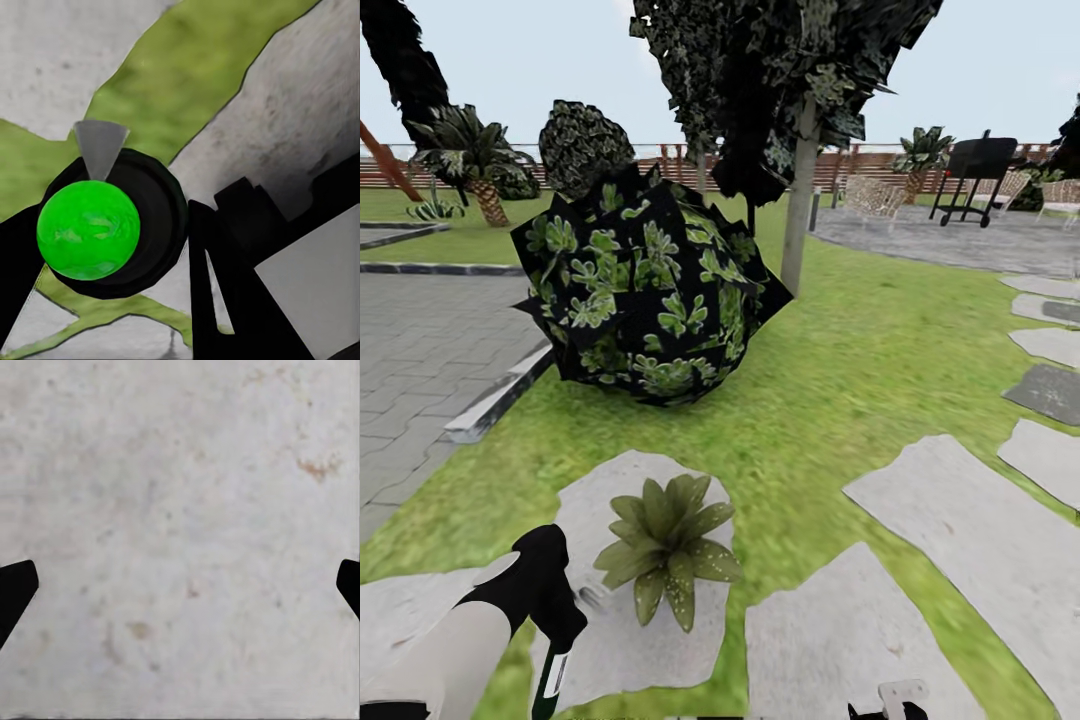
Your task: Pick up the pesticide atomizer in the garden and spray insectifuge to fully cover both potted plants in the garden.
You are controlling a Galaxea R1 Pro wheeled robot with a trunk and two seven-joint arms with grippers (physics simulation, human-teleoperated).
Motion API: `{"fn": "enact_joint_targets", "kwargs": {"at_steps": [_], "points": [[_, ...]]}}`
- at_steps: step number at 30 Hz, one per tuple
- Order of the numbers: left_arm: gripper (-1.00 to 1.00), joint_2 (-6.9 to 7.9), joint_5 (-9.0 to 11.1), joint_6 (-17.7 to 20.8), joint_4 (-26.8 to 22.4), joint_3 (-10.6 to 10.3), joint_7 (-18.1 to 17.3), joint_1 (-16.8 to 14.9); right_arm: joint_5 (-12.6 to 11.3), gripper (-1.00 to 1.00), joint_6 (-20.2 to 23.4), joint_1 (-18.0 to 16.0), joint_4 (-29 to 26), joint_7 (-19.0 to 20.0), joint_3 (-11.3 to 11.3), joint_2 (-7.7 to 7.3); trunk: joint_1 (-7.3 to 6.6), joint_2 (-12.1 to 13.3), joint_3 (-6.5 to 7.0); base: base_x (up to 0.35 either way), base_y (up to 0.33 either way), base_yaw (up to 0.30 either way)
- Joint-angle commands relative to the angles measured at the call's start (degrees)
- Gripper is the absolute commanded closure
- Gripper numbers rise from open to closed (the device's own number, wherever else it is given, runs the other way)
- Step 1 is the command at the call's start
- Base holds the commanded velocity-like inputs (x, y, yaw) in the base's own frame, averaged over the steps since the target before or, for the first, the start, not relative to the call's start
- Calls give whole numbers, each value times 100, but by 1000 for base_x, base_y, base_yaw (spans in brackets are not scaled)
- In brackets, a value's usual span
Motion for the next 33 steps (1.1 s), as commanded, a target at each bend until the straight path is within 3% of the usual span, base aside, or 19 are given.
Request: {"fn": "enact_joint_targets", "kwargs": {"at_steps": [1, 14, 26, 33], "points": [[100, 3, -29, 49, -7, -16, -49, 0, -55, -100, -19, -4, 5, -12, 51, 0, -3, -2, -5, -150, 294, -249], [100, 24, -29, 45, -11, -11, -49, 0, -55, -100, -19, -4, 5, -12, 51, 0, -3, -2, -5, -32, 50, -230], [100, 13, -32, 55, -93, -9, -79, -3, -54, -100, -19, -4, 5, -12, 51, 0, -3, -2, -1, -306, 46, -59], [100, 32, -39, 64, -103, -38, -377, -322, -55, -100, -19, -4, 5, -12, 50, 0, -3, -2, 5, 68, 282, -116]]}}
